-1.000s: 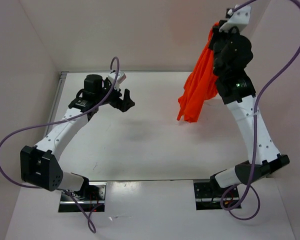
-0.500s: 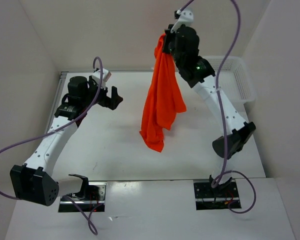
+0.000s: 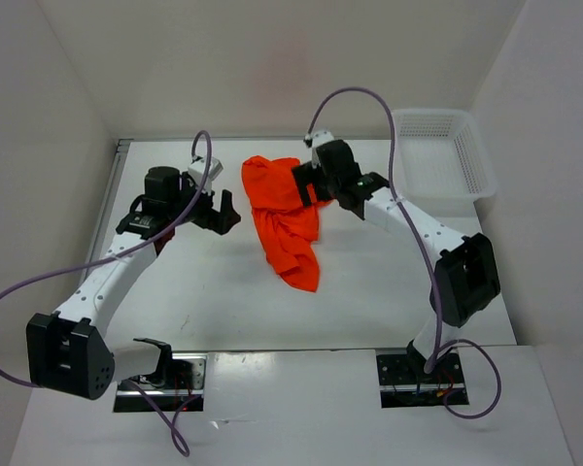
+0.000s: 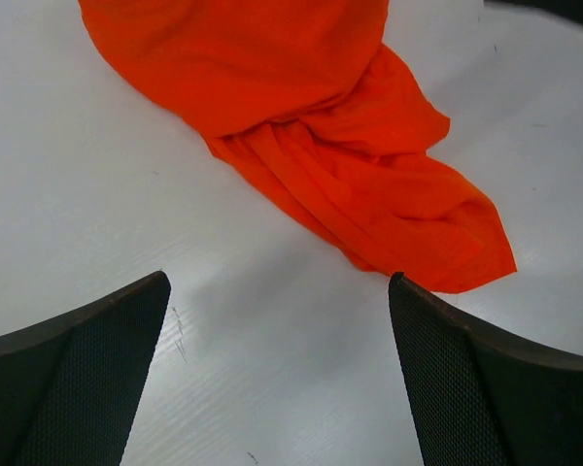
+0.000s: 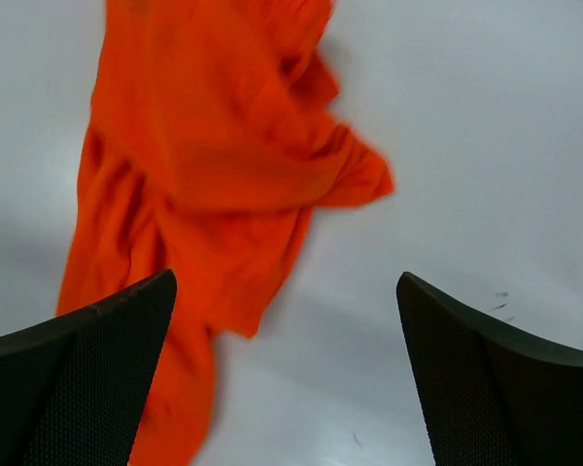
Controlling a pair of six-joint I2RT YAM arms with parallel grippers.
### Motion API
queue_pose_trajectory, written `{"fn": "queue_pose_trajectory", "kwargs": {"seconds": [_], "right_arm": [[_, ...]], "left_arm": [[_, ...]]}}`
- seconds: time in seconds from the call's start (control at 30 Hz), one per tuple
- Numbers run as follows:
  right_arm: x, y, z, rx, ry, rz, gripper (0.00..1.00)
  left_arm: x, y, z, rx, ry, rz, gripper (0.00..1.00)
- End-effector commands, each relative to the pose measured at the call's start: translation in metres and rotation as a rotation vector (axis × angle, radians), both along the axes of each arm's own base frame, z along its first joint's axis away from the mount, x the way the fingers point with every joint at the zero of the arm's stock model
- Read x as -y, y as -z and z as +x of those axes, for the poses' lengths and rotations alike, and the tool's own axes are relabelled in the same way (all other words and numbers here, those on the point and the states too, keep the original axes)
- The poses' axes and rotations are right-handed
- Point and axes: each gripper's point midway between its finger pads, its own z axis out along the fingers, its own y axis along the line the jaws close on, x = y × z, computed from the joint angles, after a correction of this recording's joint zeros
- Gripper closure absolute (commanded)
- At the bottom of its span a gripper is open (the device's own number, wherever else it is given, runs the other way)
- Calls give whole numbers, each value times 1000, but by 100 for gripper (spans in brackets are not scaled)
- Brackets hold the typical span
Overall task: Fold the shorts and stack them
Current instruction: Move the shorts to the center of the board
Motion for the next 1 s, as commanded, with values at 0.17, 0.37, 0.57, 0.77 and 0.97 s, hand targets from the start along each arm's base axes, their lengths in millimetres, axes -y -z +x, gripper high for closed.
{"fn": "queue_pose_trajectory", "kwargs": {"seconds": [0.17,0.37,0.57,0.77,0.97], "right_arm": [[-24,91,-108,-238,-544,-109,1],[-33,134,-138,-340,-664,-149,4],[-60,169,-170,-409,-747,-190,35],[-78,181,-156,-444,-718,-163,75],[-118,167,-129,-350,-758,-167,100]], "left_arm": [[3,-11,-9,48,29,-21,0],[-2,-13,-14,73,8,-13,0],[-23,-23,-17,120,-42,-28,0],[-51,-39,-22,180,-114,-37,0],[-79,-47,-29,237,-196,-34,0]]}}
